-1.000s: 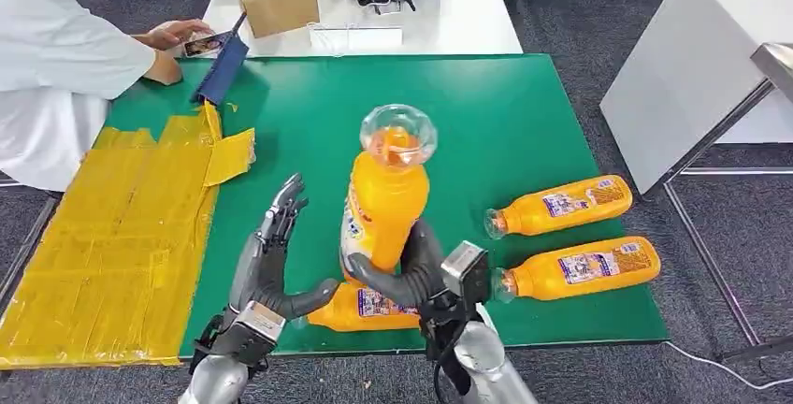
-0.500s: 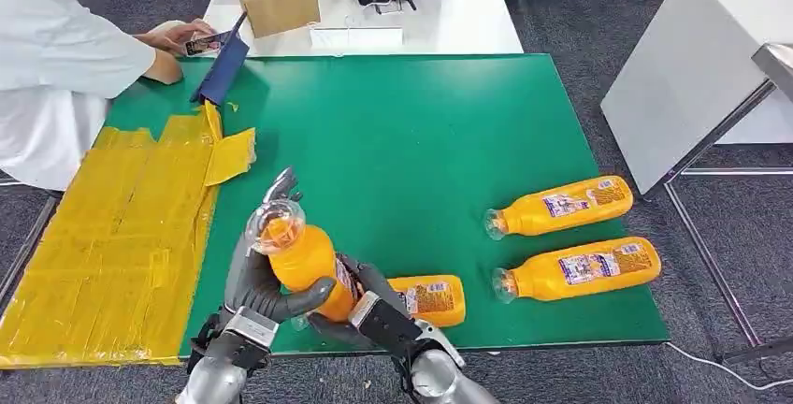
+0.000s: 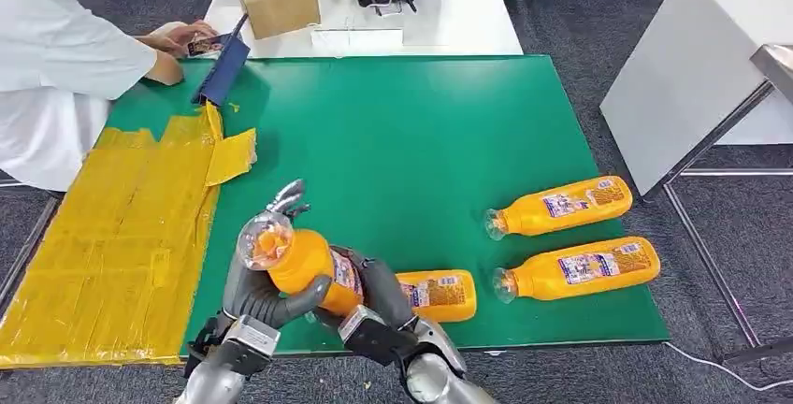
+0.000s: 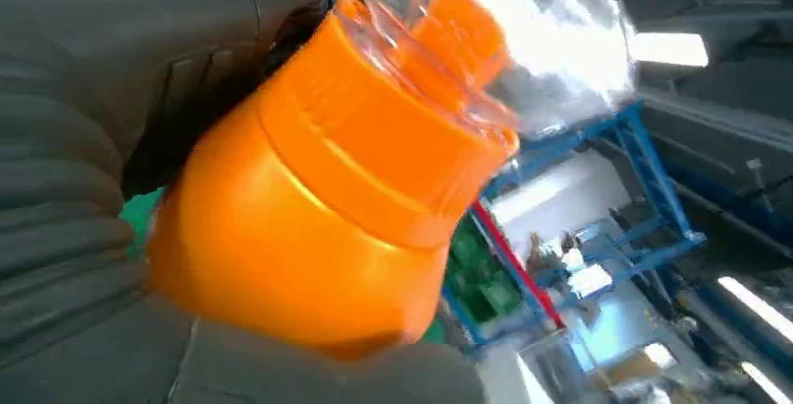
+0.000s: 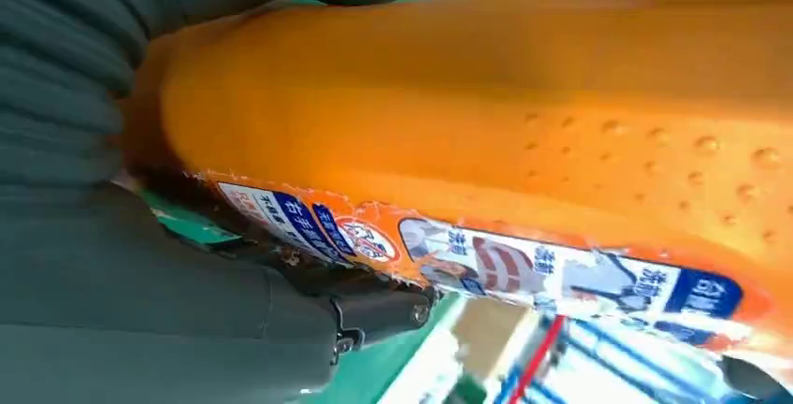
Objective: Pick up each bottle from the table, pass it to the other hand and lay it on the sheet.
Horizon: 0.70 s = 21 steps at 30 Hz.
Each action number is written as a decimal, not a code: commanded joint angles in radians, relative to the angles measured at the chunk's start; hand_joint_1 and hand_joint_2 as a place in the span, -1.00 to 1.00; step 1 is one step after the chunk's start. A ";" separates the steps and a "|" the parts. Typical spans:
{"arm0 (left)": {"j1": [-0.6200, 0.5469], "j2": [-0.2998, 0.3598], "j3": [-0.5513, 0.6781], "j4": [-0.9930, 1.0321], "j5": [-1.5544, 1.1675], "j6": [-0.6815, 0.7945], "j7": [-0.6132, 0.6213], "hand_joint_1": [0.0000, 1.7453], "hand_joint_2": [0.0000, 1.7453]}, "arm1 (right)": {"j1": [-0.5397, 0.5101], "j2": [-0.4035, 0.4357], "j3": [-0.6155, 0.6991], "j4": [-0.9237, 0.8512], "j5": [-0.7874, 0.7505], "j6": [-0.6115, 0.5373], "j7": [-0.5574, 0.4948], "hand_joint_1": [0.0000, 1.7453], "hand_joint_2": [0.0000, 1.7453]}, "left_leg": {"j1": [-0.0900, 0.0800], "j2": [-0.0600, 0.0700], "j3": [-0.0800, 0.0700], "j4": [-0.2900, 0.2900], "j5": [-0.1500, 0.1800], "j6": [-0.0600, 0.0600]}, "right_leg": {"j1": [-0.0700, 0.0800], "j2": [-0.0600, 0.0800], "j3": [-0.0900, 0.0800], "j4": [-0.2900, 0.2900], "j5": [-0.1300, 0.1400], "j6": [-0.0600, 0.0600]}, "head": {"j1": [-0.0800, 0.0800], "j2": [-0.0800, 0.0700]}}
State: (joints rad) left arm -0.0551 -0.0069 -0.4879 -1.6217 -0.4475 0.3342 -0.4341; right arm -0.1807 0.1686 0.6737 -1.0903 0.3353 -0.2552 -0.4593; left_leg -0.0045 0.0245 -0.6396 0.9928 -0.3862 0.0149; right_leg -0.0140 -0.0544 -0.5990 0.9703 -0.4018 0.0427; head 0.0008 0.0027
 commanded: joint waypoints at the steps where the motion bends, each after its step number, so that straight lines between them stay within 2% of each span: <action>1: -0.025 0.014 -0.020 0.069 -0.014 -0.006 0.016 1.00 1.00 | 0.025 -0.050 0.024 -0.085 0.013 -0.015 -0.007 1.00 1.00 | 0.001 -0.001 0.007 0.000 -0.004 -0.002 | 0.000 0.006 0.007 -0.001 -0.003 -0.002 | 0.000 0.000; 5: -0.025 -0.002 0.000 0.103 -0.021 -0.006 0.029 1.00 1.00 | 0.064 -0.071 0.015 -0.239 0.019 -0.057 -0.033 1.00 1.00 | 0.001 -0.003 0.004 0.000 -0.002 -0.001 | 0.000 0.002 0.004 -0.001 -0.002 -0.001 | 0.000 0.000; 13: -0.033 -0.006 0.029 0.120 -0.028 -0.013 0.050 1.00 1.00 | 0.090 -0.088 -0.021 -0.445 0.049 -0.152 -0.045 1.00 1.00 | 0.000 0.000 0.003 0.001 -0.003 -0.002 | 0.000 0.005 0.003 0.001 -0.002 -0.001 | 0.000 0.000; 21: -0.033 -0.007 0.030 0.122 -0.027 -0.014 0.050 1.00 1.00 | 0.089 -0.088 -0.023 -0.459 0.050 -0.157 -0.046 1.00 1.00 | 0.001 0.002 0.005 0.000 -0.004 -0.002 | 0.000 0.009 0.006 0.000 -0.002 -0.002 | 0.000 0.000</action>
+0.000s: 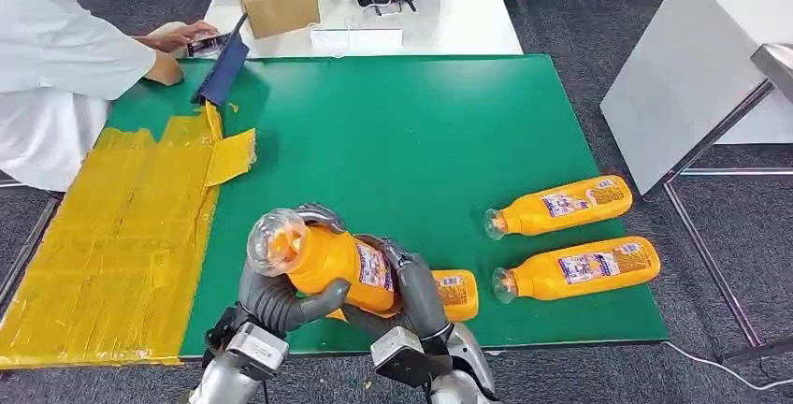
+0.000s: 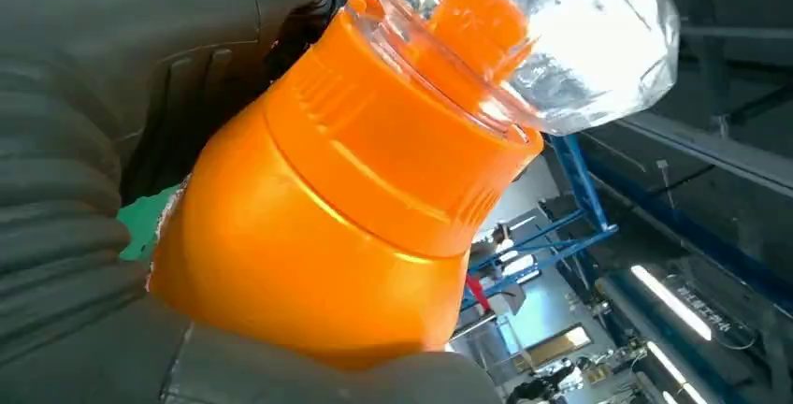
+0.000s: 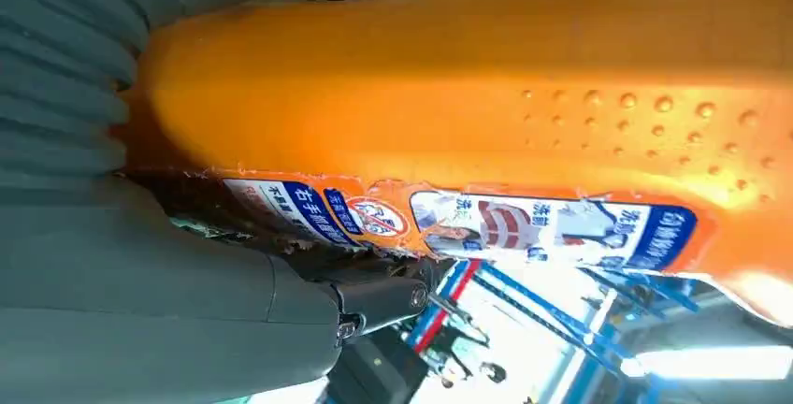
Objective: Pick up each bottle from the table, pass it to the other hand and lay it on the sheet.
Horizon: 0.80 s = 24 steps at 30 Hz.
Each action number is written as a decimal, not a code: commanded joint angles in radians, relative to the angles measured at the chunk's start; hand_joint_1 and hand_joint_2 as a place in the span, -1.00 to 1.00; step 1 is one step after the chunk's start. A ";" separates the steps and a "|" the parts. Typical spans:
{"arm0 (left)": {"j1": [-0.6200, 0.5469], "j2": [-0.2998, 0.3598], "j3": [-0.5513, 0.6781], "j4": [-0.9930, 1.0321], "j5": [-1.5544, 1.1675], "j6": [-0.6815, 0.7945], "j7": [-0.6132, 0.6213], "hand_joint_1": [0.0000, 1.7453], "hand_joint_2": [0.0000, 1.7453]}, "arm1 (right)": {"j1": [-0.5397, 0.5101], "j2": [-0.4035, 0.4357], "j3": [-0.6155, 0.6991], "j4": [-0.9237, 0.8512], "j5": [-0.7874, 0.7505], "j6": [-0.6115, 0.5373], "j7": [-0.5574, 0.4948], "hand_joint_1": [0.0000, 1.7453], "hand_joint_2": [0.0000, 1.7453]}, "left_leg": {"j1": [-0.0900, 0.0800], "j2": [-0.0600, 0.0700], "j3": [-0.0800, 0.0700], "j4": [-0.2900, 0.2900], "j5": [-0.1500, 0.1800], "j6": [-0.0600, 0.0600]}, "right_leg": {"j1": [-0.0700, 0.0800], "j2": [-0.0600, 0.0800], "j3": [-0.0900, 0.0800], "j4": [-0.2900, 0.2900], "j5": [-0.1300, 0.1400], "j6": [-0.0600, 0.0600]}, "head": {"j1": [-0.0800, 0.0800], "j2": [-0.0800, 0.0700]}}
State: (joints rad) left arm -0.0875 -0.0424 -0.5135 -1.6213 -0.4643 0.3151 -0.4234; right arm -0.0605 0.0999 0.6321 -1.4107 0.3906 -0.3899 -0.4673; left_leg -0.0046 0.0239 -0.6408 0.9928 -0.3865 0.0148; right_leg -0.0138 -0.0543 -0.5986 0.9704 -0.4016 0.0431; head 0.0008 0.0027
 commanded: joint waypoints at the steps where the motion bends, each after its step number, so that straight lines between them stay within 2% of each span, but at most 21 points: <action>1: 0.000 0.028 0.056 0.121 -0.011 0.004 0.040 1.00 1.00 | -0.030 -0.018 0.018 -0.137 -0.004 -0.026 -0.039 1.00 1.00 | 0.001 0.002 0.005 0.000 -0.003 -0.002 | 0.000 0.007 0.004 0.000 -0.002 -0.002 | 0.000 0.000; 6: -0.018 0.031 0.064 0.112 -0.020 0.012 0.036 1.00 1.00 | -0.018 -0.008 0.001 -0.203 -0.001 -0.057 -0.039 1.00 1.00 | 0.000 0.002 0.004 0.000 -0.002 -0.001 | -0.001 0.006 0.002 0.000 -0.001 -0.001 | 0.000 0.000; 7: -0.032 0.036 0.072 0.100 -0.040 0.030 0.038 1.00 1.00 | -0.016 -0.006 -0.007 -0.221 -0.003 -0.064 -0.036 0.30 1.00 | 0.001 0.002 0.006 0.001 -0.004 -0.002 | 0.000 0.008 0.005 0.001 -0.003 -0.002 | 0.000 0.000; 8: -0.047 0.042 0.082 0.090 -0.074 0.060 0.042 1.00 1.00 | -0.009 0.001 -0.018 -0.236 -0.014 -0.076 -0.036 -1.00 1.00 | 0.000 0.002 0.002 0.000 -0.001 -0.001 | -0.001 0.005 0.001 0.001 -0.001 -0.001 | 0.000 0.000; 10: -0.095 0.060 0.116 0.063 -0.195 0.136 0.077 1.00 1.00 | -0.002 -0.007 -0.031 -0.277 -0.019 -0.089 -0.040 -1.00 1.00 | 0.000 0.002 0.002 0.001 -0.002 -0.001 | 0.000 0.006 0.001 0.001 -0.001 -0.002 | 0.000 0.000; 11: -0.123 0.070 0.133 0.054 -0.250 0.160 0.101 1.00 1.00 | 0.004 -0.010 -0.039 -0.299 -0.018 -0.098 -0.043 -1.00 -1.00 | 0.001 0.002 0.004 0.002 -0.003 -0.002 | 0.000 0.007 0.003 0.002 -0.003 -0.002 | 0.000 0.000; 15: -0.232 0.099 0.217 0.070 -0.498 0.231 0.206 1.00 1.00 | 0.032 -0.023 -0.079 -0.374 -0.014 -0.138 -0.045 -1.00 -1.00 | 0.003 0.001 0.002 0.002 -0.002 -0.003 | 0.002 0.004 -0.001 0.002 -0.001 -0.004 | -0.002 0.000; 17: -0.269 0.112 0.254 0.104 -0.667 0.268 0.267 1.00 1.00 | 0.048 -0.026 -0.102 -0.399 -0.009 -0.164 -0.047 -1.00 -1.00 | 0.002 -0.004 0.002 0.002 0.001 -0.002 | 0.001 -0.001 -0.001 0.002 -0.002 -0.005 | 0.000 0.000; 22: -0.332 0.134 0.303 0.234 -1.037 0.341 0.417 1.00 1.00 | 0.077 -0.020 -0.148 -0.456 -0.049 -0.202 -0.067 -1.00 -1.00 | 0.002 -0.001 0.003 0.000 0.001 -0.001 | 0.001 0.002 0.001 0.001 0.000 -0.004 | 0.000 0.000; 23: -0.348 0.156 0.300 0.262 -1.107 0.356 0.450 1.00 1.00 | 0.078 -0.024 -0.148 -0.458 -0.050 -0.201 -0.063 -1.00 -1.00 | 0.003 -0.002 0.005 0.001 0.000 -0.002 | 0.001 0.002 0.004 0.001 -0.001 -0.005 | 0.000 0.000; 24: -0.419 0.346 0.139 0.285 -1.107 0.357 0.640 1.00 1.00 | 0.076 -0.028 -0.145 -0.454 -0.050 -0.197 -0.058 -1.00 -1.00 | 0.002 -0.001 0.003 0.000 0.001 -0.001 | 0.001 0.000 0.001 0.000 0.000 -0.004 | 0.000 0.000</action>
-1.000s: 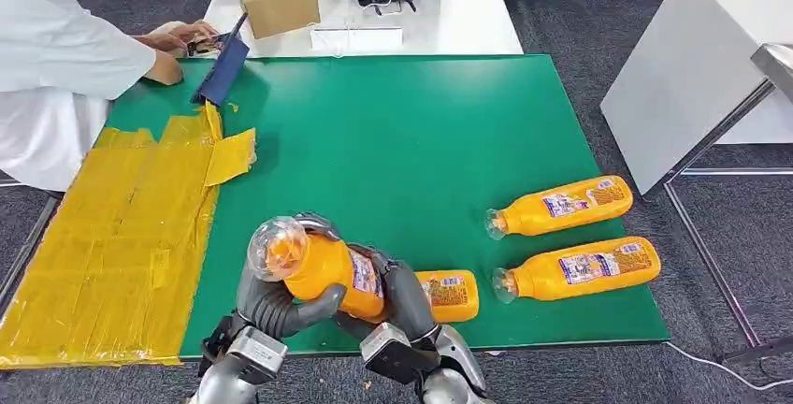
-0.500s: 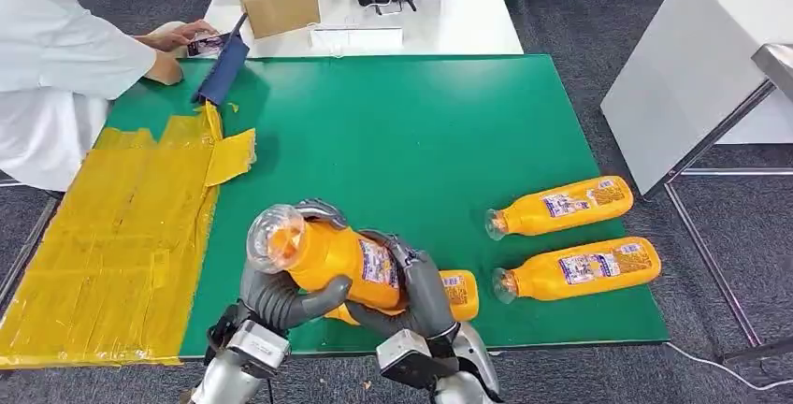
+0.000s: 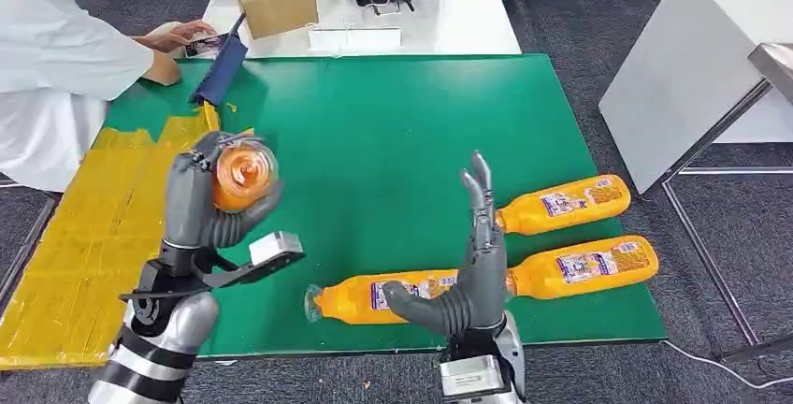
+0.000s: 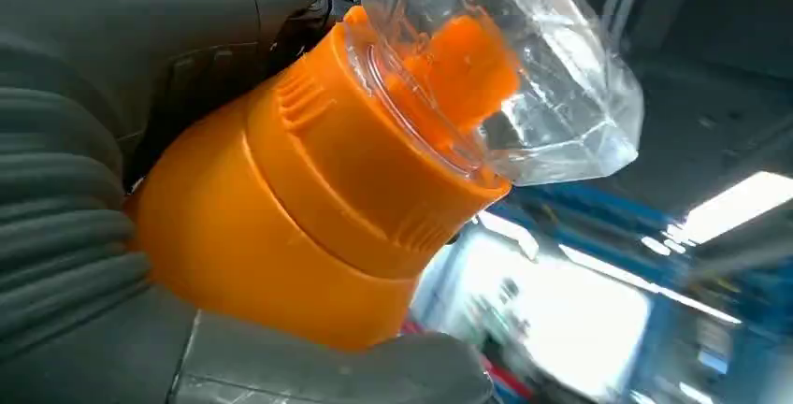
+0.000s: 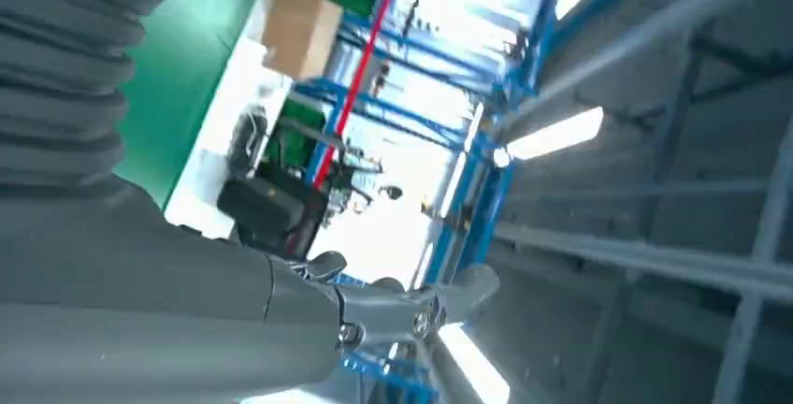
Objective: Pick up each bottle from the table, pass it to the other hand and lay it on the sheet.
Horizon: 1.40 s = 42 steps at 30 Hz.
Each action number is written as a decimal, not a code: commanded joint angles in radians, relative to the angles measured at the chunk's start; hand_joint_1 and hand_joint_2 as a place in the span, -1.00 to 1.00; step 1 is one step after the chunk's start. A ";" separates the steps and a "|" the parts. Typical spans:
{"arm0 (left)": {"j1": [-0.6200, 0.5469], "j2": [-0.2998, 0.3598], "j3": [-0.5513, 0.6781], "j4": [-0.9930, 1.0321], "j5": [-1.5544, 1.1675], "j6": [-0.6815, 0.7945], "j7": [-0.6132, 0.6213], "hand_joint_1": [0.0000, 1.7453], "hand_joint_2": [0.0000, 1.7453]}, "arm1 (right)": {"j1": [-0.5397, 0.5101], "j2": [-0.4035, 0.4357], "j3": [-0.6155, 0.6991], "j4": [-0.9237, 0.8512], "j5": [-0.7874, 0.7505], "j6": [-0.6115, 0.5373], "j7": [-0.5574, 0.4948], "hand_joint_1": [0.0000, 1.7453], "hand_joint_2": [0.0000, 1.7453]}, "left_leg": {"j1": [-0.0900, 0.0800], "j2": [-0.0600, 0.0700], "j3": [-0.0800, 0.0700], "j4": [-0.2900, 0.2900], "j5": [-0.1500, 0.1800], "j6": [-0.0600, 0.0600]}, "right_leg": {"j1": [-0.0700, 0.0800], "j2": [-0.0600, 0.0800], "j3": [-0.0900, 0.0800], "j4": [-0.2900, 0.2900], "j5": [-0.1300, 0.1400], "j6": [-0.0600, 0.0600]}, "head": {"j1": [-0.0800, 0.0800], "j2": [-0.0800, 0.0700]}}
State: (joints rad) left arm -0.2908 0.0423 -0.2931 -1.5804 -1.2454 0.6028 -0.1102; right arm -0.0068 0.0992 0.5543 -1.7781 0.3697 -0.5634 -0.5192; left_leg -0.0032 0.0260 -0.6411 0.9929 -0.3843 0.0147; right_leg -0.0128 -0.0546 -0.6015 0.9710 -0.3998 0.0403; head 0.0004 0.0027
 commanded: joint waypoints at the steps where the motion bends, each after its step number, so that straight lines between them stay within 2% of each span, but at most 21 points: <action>1: -0.281 0.314 -0.265 0.305 -0.325 0.052 0.498 1.00 1.00 | 0.020 -0.032 -0.064 -0.075 -0.019 -0.025 -0.004 -1.00 -1.00 | 0.001 -0.004 0.005 0.000 -0.002 -0.001 | 0.000 0.002 0.006 0.000 -0.003 -0.002 | 0.000 0.000; 4: -0.281 0.314 -0.265 0.305 -0.325 0.052 0.498 1.00 1.00 | 0.020 -0.032 -0.064 -0.075 -0.019 -0.025 -0.004 -1.00 -1.00 | 0.002 -0.007 0.003 0.001 -0.001 -0.002 | 0.001 -0.002 0.005 0.000 -0.003 -0.002 | 0.001 0.000; 5: -0.281 0.314 -0.265 0.305 -0.325 0.052 0.498 1.00 1.00 | 0.020 -0.032 -0.064 -0.075 -0.019 -0.025 -0.004 -1.00 -1.00 | 0.001 0.000 0.003 -0.001 -0.001 -0.001 | 0.001 0.004 0.001 0.000 0.000 -0.002 | 0.000 0.000; 7: -0.281 0.314 -0.265 0.305 -0.325 0.052 0.498 1.00 1.00 | 0.020 -0.032 -0.064 -0.075 -0.019 -0.025 -0.004 -1.00 -1.00 | 0.001 0.002 0.004 0.000 -0.002 -0.002 | 0.001 0.005 0.002 0.000 -0.001 -0.002 | 0.000 0.000; 9: -0.302 0.314 -0.337 0.360 -0.325 0.009 0.535 1.00 1.00 | 0.011 -0.044 -0.056 -0.043 0.047 -0.018 0.040 -1.00 -1.00 | 0.002 -0.002 0.004 -0.001 -0.001 -0.002 | 0.002 0.002 0.004 -0.001 -0.002 -0.002 | 0.001 0.000; 10: -0.357 0.365 -0.487 0.437 -0.325 -0.051 0.628 1.00 1.00 | -0.010 -0.071 -0.041 0.005 0.157 0.033 0.133 -1.00 -1.00 | 0.003 -0.003 0.006 0.000 -0.002 -0.002 | 0.002 0.002 0.007 0.000 -0.004 -0.002 | 0.000 0.000; 14: -0.301 0.274 -0.376 0.717 -0.325 -0.102 0.478 1.00 1.00 | -0.130 -0.144 0.038 0.220 0.506 0.280 0.395 -1.00 -1.00 | 0.002 0.004 0.011 -0.004 -0.001 -0.002 | 0.001 0.010 0.010 -0.004 0.000 -0.002 | 0.001 0.000; 15: -0.289 0.223 -0.286 0.804 -0.325 -0.100 0.406 1.00 1.00 | -0.164 -0.151 0.071 0.287 0.556 0.326 0.430 -1.00 -1.00 | 0.001 0.005 0.008 -0.004 -0.001 -0.002 | 0.001 0.009 0.008 -0.004 0.001 -0.002 | 0.000 0.000; 17: -0.293 0.166 -0.206 0.908 -0.312 -0.111 0.344 1.00 1.00 | -0.211 -0.180 0.134 0.377 0.625 0.399 0.484 -1.00 -1.00 | 0.001 0.005 0.010 -0.004 -0.002 -0.003 | 0.000 0.010 0.009 -0.004 0.001 -0.002 | 0.001 0.000; 21: -0.304 0.075 -0.111 1.045 -0.254 -0.129 0.280 1.00 1.00 | -0.250 -0.221 0.217 0.525 0.717 0.477 0.549 -1.00 -1.00 | 0.002 0.001 0.009 -0.003 0.000 -0.002 | 0.001 0.006 0.008 -0.004 0.000 -0.002 | 0.000 0.000; 22: -0.306 0.058 -0.092 1.064 -0.232 -0.120 0.265 -0.88 1.00 | -0.255 -0.229 0.234 0.558 0.731 0.488 0.556 -1.00 -1.00 | 0.001 0.000 0.007 -0.002 0.001 -0.002 | 0.001 0.004 0.007 -0.003 0.000 -0.001 | 0.001 0.000; 23: -0.310 0.044 -0.073 1.083 -0.214 -0.114 0.259 -1.00 1.00 | -0.260 -0.232 0.246 0.591 0.737 0.494 0.561 -1.00 -1.00 | 0.002 0.000 0.008 -0.002 0.000 -0.002 | 0.001 0.005 0.009 -0.003 -0.001 -0.001 | 0.001 0.000; 28: -0.323 -0.003 0.041 1.088 -0.084 -0.068 0.182 -1.00 1.00 | -0.272 -0.234 0.285 0.696 0.769 0.500 0.602 -1.00 -1.00 | 0.002 -0.005 0.007 0.000 -0.002 -0.002 | 0.001 0.003 0.010 -0.002 -0.003 -0.001 | 0.000 0.000; 29: -0.310 -0.017 0.086 1.056 -0.012 -0.043 0.129 -1.00 -1.00 | -0.272 -0.231 0.282 0.703 0.772 0.501 0.608 -1.00 -1.00 | 0.002 -0.004 0.004 0.000 -0.001 -0.002 | 0.001 0.003 0.007 -0.001 -0.002 -0.001 | 0.001 0.000; 31: -0.288 -0.048 0.202 0.959 0.235 -0.090 -0.050 -1.00 -1.00 | -0.260 -0.218 0.270 0.734 0.777 0.506 0.624 -1.00 -1.00 | 0.002 -0.003 0.003 0.000 -0.001 -0.002 | 0.001 0.004 0.005 -0.001 -0.001 -0.001 | 0.000 0.000; 32: -0.290 -0.047 0.199 0.949 0.235 -0.096 -0.050 -1.00 -1.00 | -0.257 -0.219 0.271 0.738 0.780 0.502 0.625 -1.00 -1.00 | 0.002 -0.004 0.005 0.001 -0.002 -0.002 | 0.001 0.004 0.007 -0.001 -0.003 -0.002 | 0.001 0.000; 34: -0.226 -0.073 0.262 0.736 0.490 -0.205 -0.167 -1.00 -1.00 | -0.252 -0.200 0.258 0.788 0.772 0.510 0.624 -1.00 -1.00 | 0.002 -0.005 0.004 0.001 -0.002 -0.003 | 0.001 0.003 0.007 0.000 -0.003 -0.002 | 0.000 0.000; 35: -0.206 -0.065 0.245 0.671 0.501 -0.229 -0.141 -1.00 -1.00 | -0.251 -0.194 0.255 0.806 0.771 0.508 0.625 -1.00 1.00 | 0.002 -0.004 0.003 0.000 -0.001 -0.002 | 0.002 0.003 0.005 -0.001 -0.001 -0.001 | 0.000 0.000; 39: -0.132 -0.069 0.229 0.417 0.694 -0.328 -0.172 -1.00 -1.00 | -0.258 -0.174 0.251 0.892 0.776 0.517 0.652 -1.00 1.00 | 0.004 -0.003 0.008 0.002 -0.003 -0.003 | 0.003 0.006 0.009 -0.001 -0.003 -0.002 | 0.001 0.000; 40: -0.092 -0.074 0.224 0.309 0.787 -0.366 -0.212 -1.00 -1.00 | -0.249 -0.160 0.229 0.907 0.787 0.486 0.676 -0.66 1.00 | 0.004 0.001 0.007 0.000 -0.002 -0.003 | 0.003 0.006 0.007 -0.002 0.000 -0.002 | 0.001 0.000; 42: -0.036 -0.066 0.206 0.179 0.825 -0.386 -0.207 -1.00 -1.00 | -0.234 -0.145 0.196 0.898 0.779 0.449 0.683 0.92 1.00 | 0.004 0.001 0.012 0.002 -0.005 -0.004 | 0.003 0.011 0.011 -0.001 -0.002 -0.004 | 0.000 0.000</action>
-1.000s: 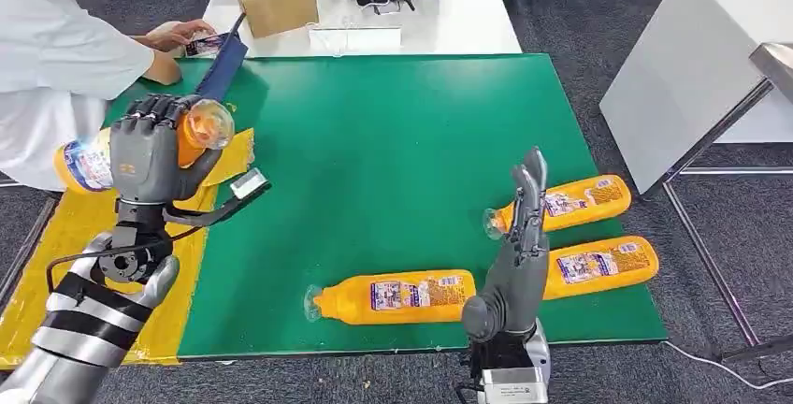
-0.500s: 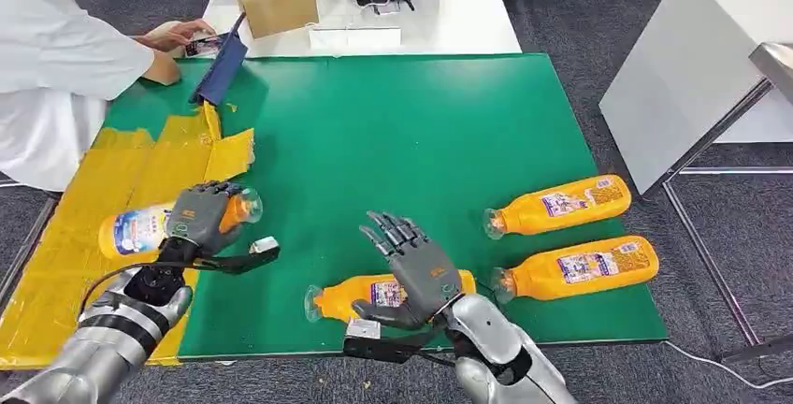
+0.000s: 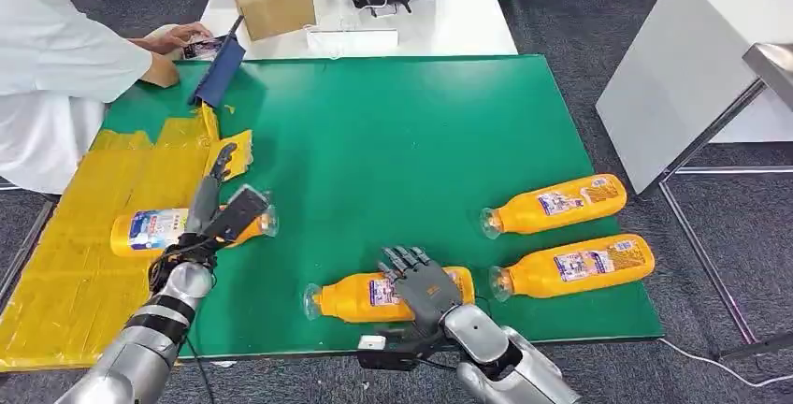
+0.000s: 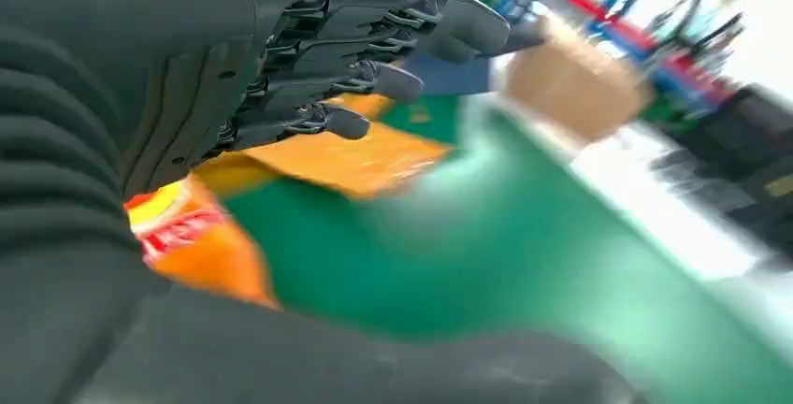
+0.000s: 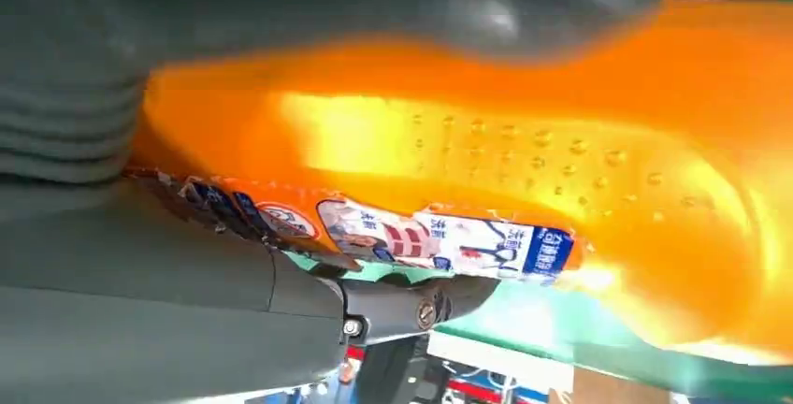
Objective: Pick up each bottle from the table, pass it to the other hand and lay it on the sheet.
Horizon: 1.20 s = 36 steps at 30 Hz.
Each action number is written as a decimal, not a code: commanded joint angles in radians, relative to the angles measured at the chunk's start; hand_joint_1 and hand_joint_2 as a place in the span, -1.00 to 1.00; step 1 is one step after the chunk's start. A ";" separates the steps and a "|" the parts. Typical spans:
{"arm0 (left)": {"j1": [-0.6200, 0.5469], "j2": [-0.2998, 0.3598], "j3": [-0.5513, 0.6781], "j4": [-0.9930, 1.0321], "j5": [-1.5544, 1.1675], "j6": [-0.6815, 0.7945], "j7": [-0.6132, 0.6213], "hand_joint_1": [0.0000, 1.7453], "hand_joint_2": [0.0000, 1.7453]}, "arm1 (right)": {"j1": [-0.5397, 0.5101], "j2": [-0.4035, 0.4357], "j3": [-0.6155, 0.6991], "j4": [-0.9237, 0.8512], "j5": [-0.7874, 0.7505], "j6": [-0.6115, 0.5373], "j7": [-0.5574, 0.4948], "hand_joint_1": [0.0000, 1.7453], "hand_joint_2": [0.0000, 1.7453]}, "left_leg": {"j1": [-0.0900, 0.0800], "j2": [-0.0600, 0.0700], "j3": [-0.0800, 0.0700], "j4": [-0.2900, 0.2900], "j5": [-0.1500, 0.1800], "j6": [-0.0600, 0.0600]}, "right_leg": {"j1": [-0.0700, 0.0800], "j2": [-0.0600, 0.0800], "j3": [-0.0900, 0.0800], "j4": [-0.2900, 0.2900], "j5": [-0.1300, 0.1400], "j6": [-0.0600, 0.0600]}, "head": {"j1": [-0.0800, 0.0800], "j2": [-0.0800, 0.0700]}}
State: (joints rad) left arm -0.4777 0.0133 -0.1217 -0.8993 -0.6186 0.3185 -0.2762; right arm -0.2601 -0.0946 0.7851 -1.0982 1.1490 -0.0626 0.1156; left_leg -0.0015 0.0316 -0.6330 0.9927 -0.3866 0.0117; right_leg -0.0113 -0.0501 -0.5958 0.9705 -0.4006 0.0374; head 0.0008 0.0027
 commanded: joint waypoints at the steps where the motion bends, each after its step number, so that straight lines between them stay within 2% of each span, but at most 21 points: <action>1: 0.185 -0.035 0.025 -0.578 0.234 -0.113 -0.075 -1.00 -1.00 | 0.029 0.051 -0.049 0.199 0.006 -0.076 0.054 1.00 1.00 | 0.002 -0.002 0.004 0.000 -0.001 -0.001 | 0.001 0.004 0.005 -0.002 0.000 -0.002 | 0.000 0.000; 4: 0.285 -0.024 -0.002 -0.760 0.270 -0.134 -0.089 -1.00 -1.00 | 0.073 0.058 -0.107 0.097 -0.007 -0.114 0.043 1.00 1.00 | 0.002 0.001 0.012 0.000 -0.007 -0.003 | 0.001 0.007 0.003 -0.001 -0.008 -0.004 | 0.000 0.000; 6: 0.335 -0.018 -0.018 -0.834 0.287 -0.149 -0.089 -1.00 -1.00 | 0.104 0.064 -0.149 0.015 -0.019 -0.141 0.035 1.00 1.00 | 0.001 0.001 0.015 -0.001 -0.009 0.001 | 0.000 0.006 0.005 -0.002 -0.013 -0.003 | 0.000 0.000; 7: 0.358 -0.014 -0.030 -0.859 0.298 -0.169 -0.090 -1.00 1.00 | 0.128 0.072 -0.181 -0.036 -0.031 -0.185 0.023 1.00 1.00 | 0.002 0.001 0.014 -0.001 -0.009 0.000 | 0.001 0.007 0.004 -0.002 -0.013 -0.003 | 0.000 0.000; 9: 0.386 -0.015 -0.041 -0.876 0.294 -0.168 -0.092 -1.00 1.00 | 0.155 0.071 -0.207 -0.116 -0.025 -0.182 0.024 1.00 1.00 | 0.001 0.000 0.015 -0.001 -0.008 -0.001 | 0.000 0.005 0.005 -0.002 -0.015 -0.003 | 0.000 0.000; 10: 0.403 -0.016 -0.057 -0.877 0.271 -0.168 -0.094 -1.00 1.00 | 0.194 0.089 -0.261 -0.191 -0.042 -0.282 -0.023 1.00 1.00 | 0.001 -0.001 0.015 0.000 -0.008 -0.003 | 0.000 0.006 0.005 -0.001 -0.015 -0.003 | 0.000 0.000; 11: 0.409 -0.017 -0.064 -0.875 0.266 -0.166 -0.095 -1.00 1.00 | 0.205 0.089 -0.270 -0.219 -0.039 -0.278 -0.025 1.00 1.00 | 0.000 -0.001 0.015 -0.001 -0.004 0.001 | 0.000 0.004 0.006 -0.001 -0.014 -0.003 | 0.000 0.000; 12: 0.423 -0.016 -0.084 -0.866 0.259 -0.170 -0.099 -1.00 1.00 | 0.240 0.107 -0.315 -0.298 -0.090 -0.374 -0.093 1.00 1.00 | 0.001 -0.004 0.014 0.000 -0.006 0.000 | 0.000 0.004 0.006 0.000 -0.015 -0.004 | 0.000 0.000; 13: 0.434 -0.019 -0.096 -0.853 0.258 -0.176 -0.099 -1.00 1.00 | 0.263 0.113 -0.341 -0.351 -0.110 -0.413 -0.121 1.00 1.00 | 0.001 -0.006 0.014 0.000 -0.007 0.000 | -0.001 0.003 0.007 -0.001 -0.015 -0.003 | 0.000 0.000; 14: 0.438 -0.020 -0.105 -0.843 0.255 -0.172 -0.108 -1.00 1.00 | 0.273 0.108 -0.348 -0.383 -0.113 -0.396 -0.123 1.00 1.00 | 0.000 -0.006 0.011 0.000 -0.005 0.000 | -0.001 0.001 0.006 0.000 -0.011 0.000 | 0.001 0.000; 15: 0.444 -0.020 -0.114 -0.833 0.252 -0.172 -0.109 -1.00 1.00 | 0.290 0.121 -0.370 -0.419 -0.148 -0.443 -0.159 1.00 1.00 | 0.000 -0.007 0.010 -0.001 -0.006 0.000 | -0.002 0.001 0.012 -0.001 -0.012 0.000 | 0.000 0.000; 17: 0.455 -0.021 -0.137 -0.800 0.238 -0.173 -0.107 -1.00 1.00 | 0.313 0.135 -0.405 -0.483 -0.205 -0.498 -0.218 1.00 1.00 | 0.000 -0.008 0.008 0.002 -0.008 0.000 | -0.002 0.002 0.012 0.001 -0.008 0.002 | 0.000 0.000; 23: 0.453 -0.019 -0.139 -0.796 0.236 -0.170 -0.108 -1.00 1.00 | 0.314 0.136 -0.410 -0.484 -0.207 -0.494 -0.218 1.00 1.00 | -0.001 -0.007 0.004 0.000 -0.007 0.000 | -0.001 0.000 0.006 0.000 -0.006 0.001 | 0.000 0.000; 25: 0.463 -0.025 -0.145 -0.782 0.231 -0.178 -0.098 -1.00 1.00 | 0.322 0.155 -0.431 -0.513 -0.309 -0.573 -0.302 1.00 1.00 | 0.000 -0.008 0.004 0.000 -0.007 -0.001 | -0.001 0.001 0.007 0.000 -0.007 0.001 | 0.000 0.000; 26: 0.470 -0.033 -0.151 -0.763 0.233 -0.173 -0.102 -1.00 1.00 | 0.327 0.154 -0.442 -0.537 -0.341 -0.574 -0.319 1.00 1.00 | 0.000 -0.008 0.005 0.001 -0.008 -0.001 | -0.001 0.001 0.008 0.000 -0.008 0.000 | 0.000 0.000; 28: 0.481 -0.037 -0.168 -0.722 0.242 -0.172 -0.107 -1.00 1.00 | 0.319 0.144 -0.452 -0.562 -0.447 -0.483 -0.332 1.00 1.00 | -0.001 -0.008 0.004 0.000 -0.007 0.000 | -0.002 0.000 0.006 0.000 -0.007 0.001 | 0.000 0.000; 30: 0.475 -0.037 -0.183 -0.692 0.265 -0.185 -0.109 -1.00 1.00 | 0.299 0.159 -0.457 -0.525 -0.495 -0.438 -0.363 1.00 1.00 | -0.001 -0.007 0.004 -0.001 -0.007 0.000 | -0.002 0.000 0.007 -0.001 -0.007 0.001 | 0.000 0.000; 36: 0.398 -0.038 -0.270 -0.632 0.334 -0.233 -0.120 -1.00 1.00 | 0.162 0.252 -0.428 -0.205 -0.761 -0.314 -0.488 1.00 1.00 | 0.000 -0.006 0.005 -0.001 -0.006 -0.001 | -0.001 0.002 0.008 -0.002 -0.006 0.000 | 0.000 0.000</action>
State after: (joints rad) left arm 0.0081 -0.0187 -0.2830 -1.6686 -0.3316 0.1180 -0.3918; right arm 0.0470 0.0668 0.3689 -1.6086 0.5858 -0.4596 -0.2767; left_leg -0.0025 0.0264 -0.6327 0.9928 -0.3922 0.0119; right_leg -0.0125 -0.0519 -0.5929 0.9704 -0.4059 0.0391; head 0.0008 0.0027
